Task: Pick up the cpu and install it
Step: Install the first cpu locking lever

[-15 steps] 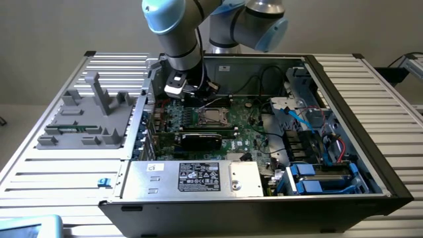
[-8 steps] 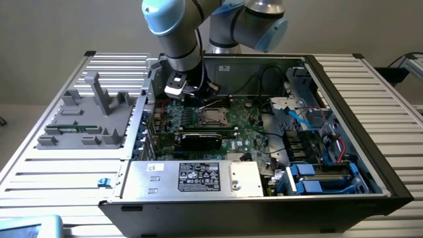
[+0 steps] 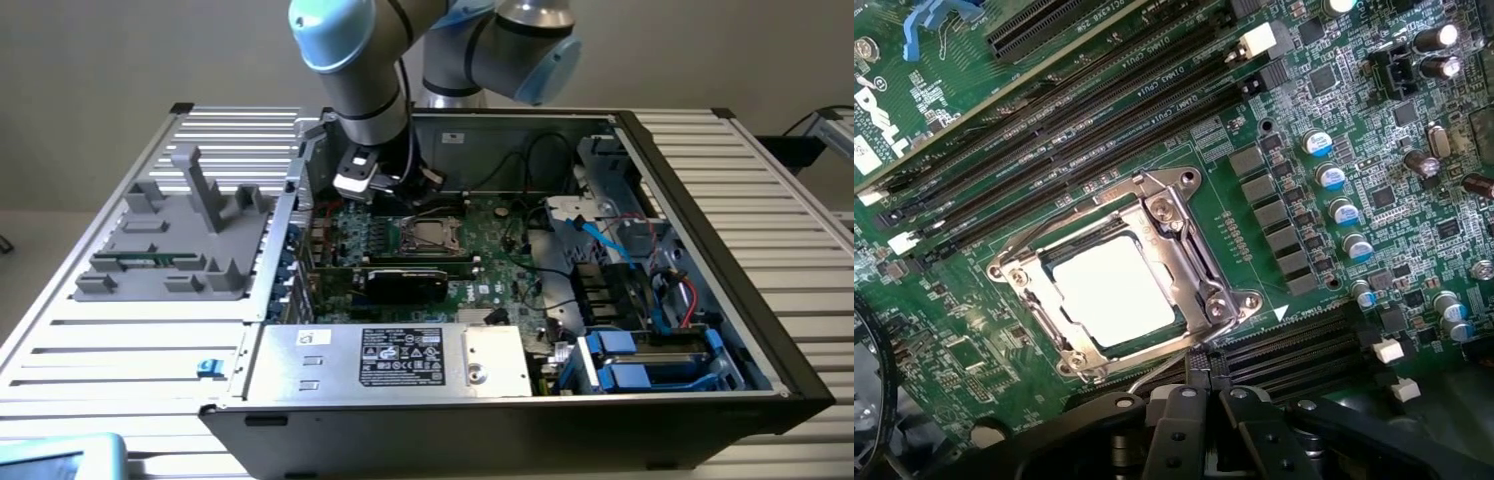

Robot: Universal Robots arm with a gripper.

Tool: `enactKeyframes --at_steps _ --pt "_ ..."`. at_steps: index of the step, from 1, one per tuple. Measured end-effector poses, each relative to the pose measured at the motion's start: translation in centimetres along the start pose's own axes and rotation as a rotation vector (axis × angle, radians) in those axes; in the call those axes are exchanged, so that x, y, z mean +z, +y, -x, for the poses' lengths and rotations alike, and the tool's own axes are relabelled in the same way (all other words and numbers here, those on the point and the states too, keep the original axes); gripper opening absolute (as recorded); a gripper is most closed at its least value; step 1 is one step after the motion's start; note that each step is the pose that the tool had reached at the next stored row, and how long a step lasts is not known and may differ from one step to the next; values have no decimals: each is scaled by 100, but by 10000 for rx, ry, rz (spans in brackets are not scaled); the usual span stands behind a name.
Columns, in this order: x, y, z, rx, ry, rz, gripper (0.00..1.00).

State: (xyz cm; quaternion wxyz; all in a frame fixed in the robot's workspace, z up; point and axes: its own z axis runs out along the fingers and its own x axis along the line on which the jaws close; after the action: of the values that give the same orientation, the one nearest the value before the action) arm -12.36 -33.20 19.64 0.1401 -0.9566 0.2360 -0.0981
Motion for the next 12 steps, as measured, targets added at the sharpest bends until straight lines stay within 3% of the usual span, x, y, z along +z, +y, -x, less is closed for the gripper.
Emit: enactKeyframes --at_steps 12 --pt "36 0 -16 163 120 114 11"
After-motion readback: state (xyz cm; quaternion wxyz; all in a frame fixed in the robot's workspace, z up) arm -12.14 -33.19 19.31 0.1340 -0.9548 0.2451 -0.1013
